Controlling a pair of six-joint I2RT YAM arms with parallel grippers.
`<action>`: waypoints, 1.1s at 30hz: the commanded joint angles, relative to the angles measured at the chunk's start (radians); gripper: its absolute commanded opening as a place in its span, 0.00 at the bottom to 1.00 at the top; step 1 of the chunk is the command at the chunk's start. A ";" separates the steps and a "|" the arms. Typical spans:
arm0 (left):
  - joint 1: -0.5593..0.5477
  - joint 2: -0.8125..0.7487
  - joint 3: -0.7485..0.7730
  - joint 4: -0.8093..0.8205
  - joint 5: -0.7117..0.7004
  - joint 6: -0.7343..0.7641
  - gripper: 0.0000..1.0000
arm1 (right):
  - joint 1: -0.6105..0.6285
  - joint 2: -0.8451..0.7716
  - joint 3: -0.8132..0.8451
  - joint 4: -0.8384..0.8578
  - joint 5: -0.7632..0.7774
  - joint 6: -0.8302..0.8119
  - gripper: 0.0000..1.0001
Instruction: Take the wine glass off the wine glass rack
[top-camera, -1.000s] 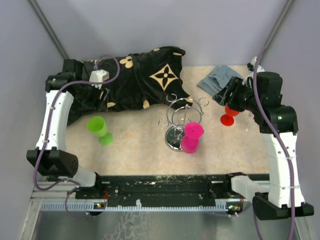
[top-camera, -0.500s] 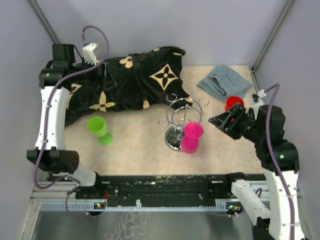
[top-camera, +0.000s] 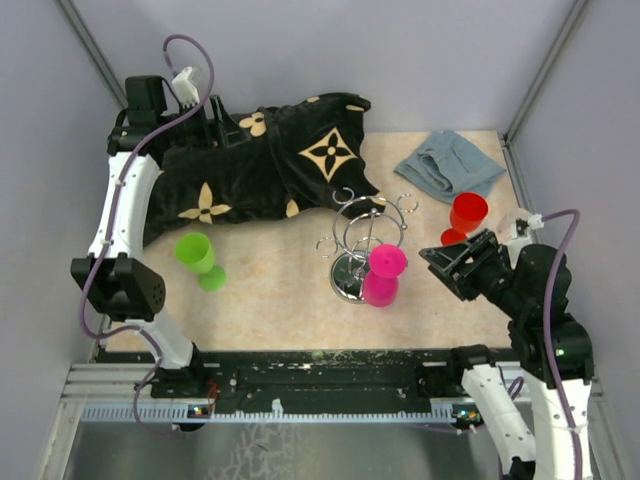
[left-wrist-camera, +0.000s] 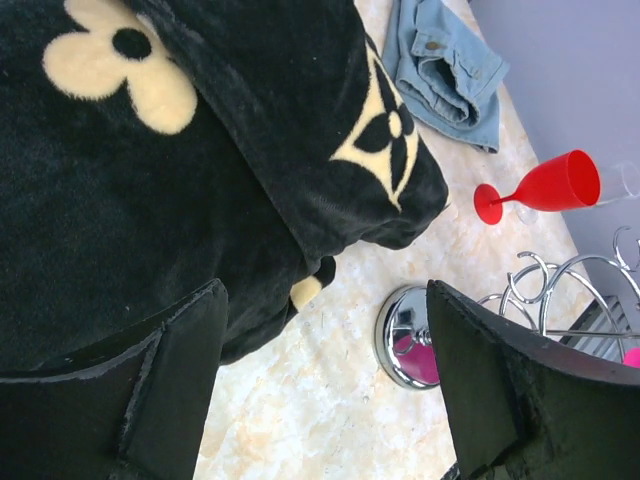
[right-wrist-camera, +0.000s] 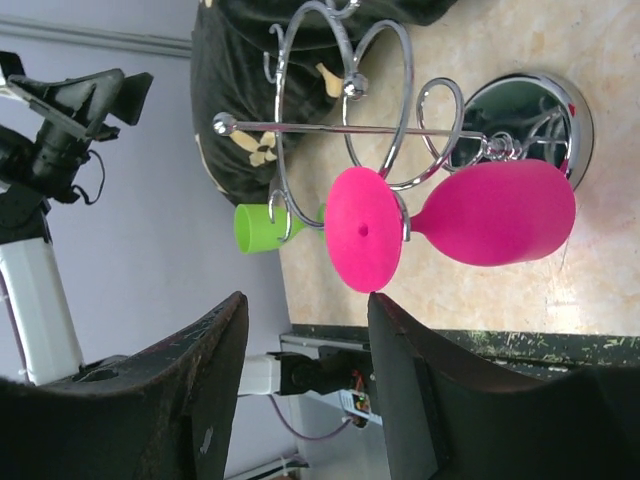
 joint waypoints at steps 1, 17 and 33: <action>-0.006 0.007 0.037 0.091 0.039 -0.066 0.85 | 0.010 -0.008 -0.069 0.110 -0.002 0.067 0.51; -0.008 0.011 0.018 0.056 0.043 -0.031 0.86 | 0.010 -0.032 -0.162 0.109 -0.024 0.105 0.48; -0.026 0.036 0.033 0.051 0.051 -0.017 0.86 | 0.012 0.164 -0.032 0.240 -0.061 0.057 0.48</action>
